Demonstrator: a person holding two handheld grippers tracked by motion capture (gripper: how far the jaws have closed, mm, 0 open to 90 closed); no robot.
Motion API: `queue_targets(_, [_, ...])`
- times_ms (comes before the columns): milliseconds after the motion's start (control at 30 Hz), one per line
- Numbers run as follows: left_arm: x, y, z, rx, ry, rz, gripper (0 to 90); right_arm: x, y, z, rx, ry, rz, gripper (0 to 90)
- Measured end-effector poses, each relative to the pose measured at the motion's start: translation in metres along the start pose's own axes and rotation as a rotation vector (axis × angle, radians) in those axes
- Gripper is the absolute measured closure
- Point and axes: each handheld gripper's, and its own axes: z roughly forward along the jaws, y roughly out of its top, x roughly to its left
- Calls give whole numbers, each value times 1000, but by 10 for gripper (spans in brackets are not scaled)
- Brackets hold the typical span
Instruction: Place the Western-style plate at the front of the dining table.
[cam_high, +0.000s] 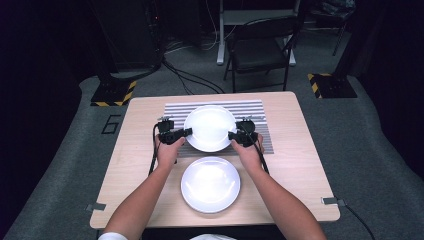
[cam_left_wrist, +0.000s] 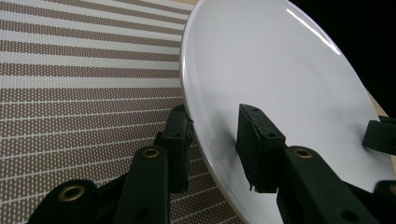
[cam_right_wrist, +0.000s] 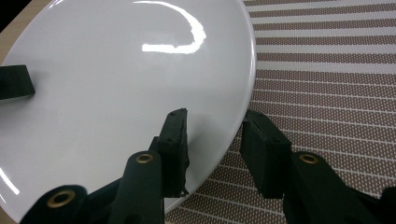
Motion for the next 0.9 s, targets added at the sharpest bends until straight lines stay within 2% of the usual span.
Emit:
queue_targets(333, [3, 5, 6, 1, 4, -2, 654, -1, 3, 6, 2, -5, 7, 616])
queue_targets(500, [7, 6, 8, -11, -1, -41, 650, 3, 11, 7, 4, -12, -1, 618])
queue_targets(633, [10, 8, 10, -11, 3, -51, 650, 4, 11, 9, -3, -13, 1, 617])
queue_targets(767, [12, 12, 12, -5, 11, -45, 659, 4, 10, 14, 10, -2, 12, 617])
queue_targets(900, [13, 12, 15, -1, 19, -43, 660, 2, 10, 20, 8, -11, 14, 617])
